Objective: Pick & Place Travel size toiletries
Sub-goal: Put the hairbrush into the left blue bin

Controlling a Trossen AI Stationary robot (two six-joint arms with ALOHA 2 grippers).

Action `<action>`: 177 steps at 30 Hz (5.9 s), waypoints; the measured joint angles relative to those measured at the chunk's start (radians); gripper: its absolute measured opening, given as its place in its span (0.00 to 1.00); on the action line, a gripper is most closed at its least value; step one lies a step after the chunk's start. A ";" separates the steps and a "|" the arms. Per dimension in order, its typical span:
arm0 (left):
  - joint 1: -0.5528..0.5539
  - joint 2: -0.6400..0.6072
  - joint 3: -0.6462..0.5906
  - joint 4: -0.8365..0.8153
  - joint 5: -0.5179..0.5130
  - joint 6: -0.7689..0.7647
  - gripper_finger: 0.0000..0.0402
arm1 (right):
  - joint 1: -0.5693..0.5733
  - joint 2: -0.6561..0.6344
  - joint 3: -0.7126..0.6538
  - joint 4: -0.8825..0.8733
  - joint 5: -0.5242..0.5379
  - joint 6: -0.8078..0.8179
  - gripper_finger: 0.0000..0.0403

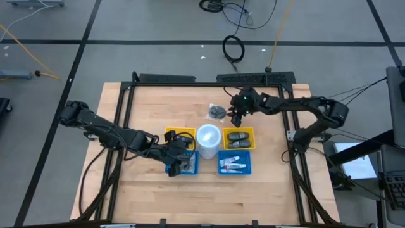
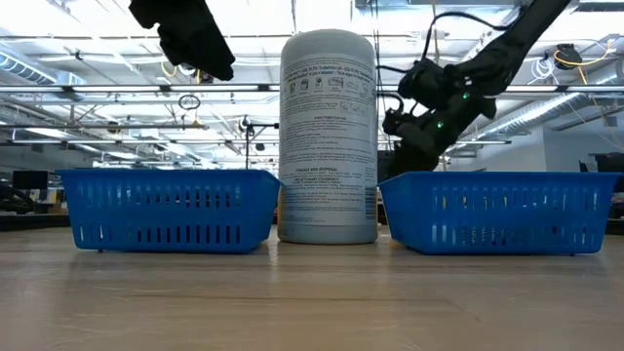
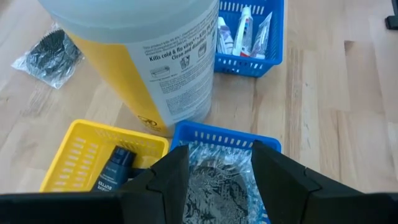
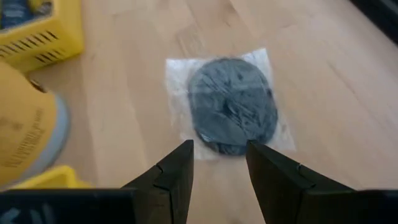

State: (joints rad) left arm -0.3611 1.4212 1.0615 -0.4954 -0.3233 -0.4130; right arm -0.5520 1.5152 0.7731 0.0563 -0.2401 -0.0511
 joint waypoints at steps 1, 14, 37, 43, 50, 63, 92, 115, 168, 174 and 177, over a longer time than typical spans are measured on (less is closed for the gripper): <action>0.000 0.000 0.000 0.000 0.000 0.000 0.44 | -0.008 0.007 0.000 0.000 0.000 -0.004 0.35; 0.002 0.000 0.000 0.019 -0.001 0.036 0.44 | -0.058 0.151 -0.001 0.111 0.004 0.011 0.35; 0.002 0.000 0.000 0.028 -0.001 0.054 0.44 | -0.047 0.229 0.000 0.221 0.001 0.041 0.59; 0.002 0.000 0.000 0.027 -0.001 0.053 0.44 | -0.016 0.290 0.002 0.282 0.006 0.046 0.56; 0.002 0.000 0.000 0.026 -0.001 0.053 0.44 | 0.011 0.319 0.002 0.312 0.067 0.047 0.37; 0.002 0.000 0.000 0.026 -0.001 0.052 0.44 | 0.018 0.285 -0.002 0.314 0.082 0.091 0.00; 0.003 0.000 0.000 0.239 -0.002 0.045 0.44 | 0.247 -0.348 -0.001 0.140 0.298 -0.014 0.00; 0.008 0.000 0.000 0.239 0.003 0.052 0.44 | 0.111 -0.154 -0.060 -0.031 0.288 0.086 0.38; 0.008 0.000 0.000 0.229 0.008 0.122 0.44 | 0.129 0.264 0.192 -0.229 0.213 0.034 0.02; 0.008 0.000 0.000 0.229 0.008 0.122 0.44 | 0.130 0.231 0.206 -0.243 0.220 0.031 0.00; 0.008 0.000 0.000 0.230 0.008 0.122 0.44 | 0.128 0.182 0.215 -0.246 0.272 0.024 0.00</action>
State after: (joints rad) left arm -0.3528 1.4212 1.0615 -0.2653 -0.3157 -0.2905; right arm -0.4236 1.6972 0.9880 -0.1896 0.0315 -0.0267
